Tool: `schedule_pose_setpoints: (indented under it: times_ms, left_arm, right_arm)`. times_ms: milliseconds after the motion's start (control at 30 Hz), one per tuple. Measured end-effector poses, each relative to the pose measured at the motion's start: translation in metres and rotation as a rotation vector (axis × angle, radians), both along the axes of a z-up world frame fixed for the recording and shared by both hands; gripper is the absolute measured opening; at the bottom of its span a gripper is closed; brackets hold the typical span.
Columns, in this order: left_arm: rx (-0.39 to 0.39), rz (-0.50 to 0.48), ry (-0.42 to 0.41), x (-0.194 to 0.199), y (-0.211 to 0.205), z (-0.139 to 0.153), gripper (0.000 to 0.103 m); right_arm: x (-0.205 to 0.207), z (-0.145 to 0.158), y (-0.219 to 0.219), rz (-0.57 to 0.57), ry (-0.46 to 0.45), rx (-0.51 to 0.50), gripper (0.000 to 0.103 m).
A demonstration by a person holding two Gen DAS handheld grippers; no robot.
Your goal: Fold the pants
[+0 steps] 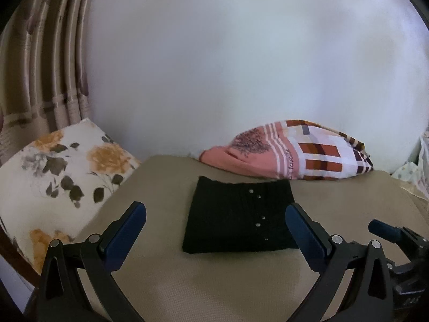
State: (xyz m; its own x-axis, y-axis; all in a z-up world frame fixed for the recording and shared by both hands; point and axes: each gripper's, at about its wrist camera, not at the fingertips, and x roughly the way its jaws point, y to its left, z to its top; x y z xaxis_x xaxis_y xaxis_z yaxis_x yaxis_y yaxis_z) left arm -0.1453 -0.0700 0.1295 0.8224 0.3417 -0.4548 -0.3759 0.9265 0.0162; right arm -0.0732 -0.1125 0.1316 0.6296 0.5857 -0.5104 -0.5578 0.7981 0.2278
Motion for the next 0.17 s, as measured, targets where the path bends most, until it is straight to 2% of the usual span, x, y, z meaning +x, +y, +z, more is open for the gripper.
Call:
schedule_pose_setpoints:
  times_ms: [167]
  left_arm:
    - [-0.017, -0.006, 0.020, 0.0057, 0.0044, -0.0020, 0.103]
  right_arm:
    - [0.0040, -0.0020, 0.0011, -0.013, -0.001, -0.008, 0.103]
